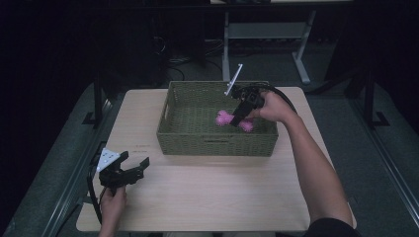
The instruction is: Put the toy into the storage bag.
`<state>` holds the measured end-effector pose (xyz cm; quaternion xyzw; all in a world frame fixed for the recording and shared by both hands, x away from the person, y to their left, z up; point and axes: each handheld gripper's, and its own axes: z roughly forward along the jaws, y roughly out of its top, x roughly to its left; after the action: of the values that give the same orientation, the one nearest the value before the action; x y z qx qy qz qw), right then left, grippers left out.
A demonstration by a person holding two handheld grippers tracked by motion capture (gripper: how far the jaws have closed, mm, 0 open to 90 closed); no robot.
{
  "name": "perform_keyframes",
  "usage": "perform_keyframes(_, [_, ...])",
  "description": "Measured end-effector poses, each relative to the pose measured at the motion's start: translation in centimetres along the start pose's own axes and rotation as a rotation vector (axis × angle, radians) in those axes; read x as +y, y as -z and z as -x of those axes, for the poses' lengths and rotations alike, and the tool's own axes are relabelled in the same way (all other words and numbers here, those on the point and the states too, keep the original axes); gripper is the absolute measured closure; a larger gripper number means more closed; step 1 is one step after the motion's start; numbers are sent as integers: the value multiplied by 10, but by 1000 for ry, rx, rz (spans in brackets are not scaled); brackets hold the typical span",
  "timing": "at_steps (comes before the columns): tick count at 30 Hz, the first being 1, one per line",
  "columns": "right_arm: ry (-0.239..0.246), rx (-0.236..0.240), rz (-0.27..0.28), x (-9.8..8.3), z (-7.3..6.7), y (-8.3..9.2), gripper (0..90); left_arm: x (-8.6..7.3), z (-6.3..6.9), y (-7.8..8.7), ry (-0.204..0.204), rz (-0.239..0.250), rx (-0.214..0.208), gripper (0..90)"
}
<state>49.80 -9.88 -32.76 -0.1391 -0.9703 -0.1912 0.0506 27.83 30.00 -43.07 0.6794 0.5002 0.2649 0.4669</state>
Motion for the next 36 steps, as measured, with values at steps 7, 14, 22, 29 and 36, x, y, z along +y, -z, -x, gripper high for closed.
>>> perform_keyframes(7, [-1, 8, -5, -1, 3, -9, 579, 0, 0, 0, 1, -1, -2, 130])
perform_keyframes(14, [-4, 16, -16, -1, 6, -17, 578, 0, 0, 0, 2, -1, -1, 130])
perform_keyframes(22, [-14, 30, -19, -2, 9, -26, 578, 0, 0, 0, 3, -1, -1, 130])
perform_keyframes(29, [-11, 37, -26, -1, 10, -32, 578, 0, 0, 0, 3, -1, -3, 130])
perform_keyframes(36, [-24, 49, -15, -5, 11, -37, 577, 0, 0, 0, 2, -2, -4, 130])
